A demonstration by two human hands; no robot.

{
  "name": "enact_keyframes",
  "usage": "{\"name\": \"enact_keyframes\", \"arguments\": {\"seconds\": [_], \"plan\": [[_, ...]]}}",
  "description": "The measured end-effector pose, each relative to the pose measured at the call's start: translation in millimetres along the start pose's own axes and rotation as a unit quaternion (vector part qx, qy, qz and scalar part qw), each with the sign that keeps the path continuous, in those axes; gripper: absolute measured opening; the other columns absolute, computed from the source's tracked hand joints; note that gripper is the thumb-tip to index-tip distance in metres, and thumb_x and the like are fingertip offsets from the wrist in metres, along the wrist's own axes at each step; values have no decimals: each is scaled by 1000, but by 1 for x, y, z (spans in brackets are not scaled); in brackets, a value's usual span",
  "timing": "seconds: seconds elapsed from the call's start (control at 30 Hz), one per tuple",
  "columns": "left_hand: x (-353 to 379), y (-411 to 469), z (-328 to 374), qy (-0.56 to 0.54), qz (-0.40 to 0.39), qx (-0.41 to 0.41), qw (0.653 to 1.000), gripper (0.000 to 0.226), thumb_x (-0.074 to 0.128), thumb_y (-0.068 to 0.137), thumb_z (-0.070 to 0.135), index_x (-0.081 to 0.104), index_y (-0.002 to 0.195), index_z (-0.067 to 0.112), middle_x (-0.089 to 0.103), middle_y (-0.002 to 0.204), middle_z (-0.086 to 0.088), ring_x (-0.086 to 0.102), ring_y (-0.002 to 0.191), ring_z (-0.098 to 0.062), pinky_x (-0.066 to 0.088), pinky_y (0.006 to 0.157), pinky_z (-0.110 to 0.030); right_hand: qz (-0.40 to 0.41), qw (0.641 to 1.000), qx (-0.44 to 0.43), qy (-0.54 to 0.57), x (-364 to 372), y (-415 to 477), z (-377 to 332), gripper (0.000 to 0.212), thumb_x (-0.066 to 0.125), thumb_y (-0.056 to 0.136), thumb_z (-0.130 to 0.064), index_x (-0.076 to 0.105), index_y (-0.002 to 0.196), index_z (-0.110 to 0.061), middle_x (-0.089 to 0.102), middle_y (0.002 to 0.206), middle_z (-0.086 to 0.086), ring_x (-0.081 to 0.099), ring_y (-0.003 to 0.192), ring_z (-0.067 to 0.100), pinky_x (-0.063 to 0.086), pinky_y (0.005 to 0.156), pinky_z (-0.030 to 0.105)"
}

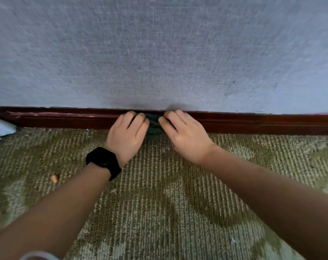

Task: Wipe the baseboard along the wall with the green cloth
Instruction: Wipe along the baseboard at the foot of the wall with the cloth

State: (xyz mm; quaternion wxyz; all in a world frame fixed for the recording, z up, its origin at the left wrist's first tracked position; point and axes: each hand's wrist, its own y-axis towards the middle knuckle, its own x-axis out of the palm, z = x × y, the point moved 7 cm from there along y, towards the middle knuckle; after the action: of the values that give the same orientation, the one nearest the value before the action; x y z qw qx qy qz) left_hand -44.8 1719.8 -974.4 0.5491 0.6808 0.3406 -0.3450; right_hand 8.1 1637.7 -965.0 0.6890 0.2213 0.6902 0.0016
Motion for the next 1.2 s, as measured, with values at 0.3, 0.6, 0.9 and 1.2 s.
{"name": "enact_keyframes", "arguments": {"seconds": [0.3, 0.6, 0.9, 1.2], "plan": [[1, -5, 0, 0, -8, 93, 996, 27, 45, 85, -2, 71, 93, -4, 70, 91, -19, 45, 89, -30, 52, 68, -35, 29, 999, 21, -3, -2, -2, -2, 36, 32, 84, 6, 64, 98, 14, 65, 89, 28, 64, 77, 36, 52, 69, 37], [-5, -24, -14, -4, -87, 10, 996, 30, 42, 82, 1, 72, 84, -4, 68, 82, -18, 65, 71, -29, 52, 64, -32, 19, 999, -29, -1, 11, 19, -32, 34, 37, 80, 1, 69, 93, 7, 67, 86, 20, 65, 76, 31, 51, 66, 32], [-22, -14, -23, 3, -26, -3, 1000, 30, 43, 83, -2, 70, 96, -6, 69, 91, -21, 44, 90, -29, 53, 67, -34, 23, 1000, -10, 0, -7, 24, -22, 38, 36, 78, -1, 68, 97, 6, 66, 89, 20, 59, 82, 33, 49, 68, 34], [-24, -36, -49, 49, -74, 29, 996, 37, 34, 92, 0, 70, 101, -5, 70, 96, -19, 60, 83, -32, 50, 67, -35, 26, 999, -19, -5, 6, 46, -48, 37, 37, 78, -3, 70, 94, 3, 68, 88, 15, 64, 79, 29, 52, 69, 31]]}}
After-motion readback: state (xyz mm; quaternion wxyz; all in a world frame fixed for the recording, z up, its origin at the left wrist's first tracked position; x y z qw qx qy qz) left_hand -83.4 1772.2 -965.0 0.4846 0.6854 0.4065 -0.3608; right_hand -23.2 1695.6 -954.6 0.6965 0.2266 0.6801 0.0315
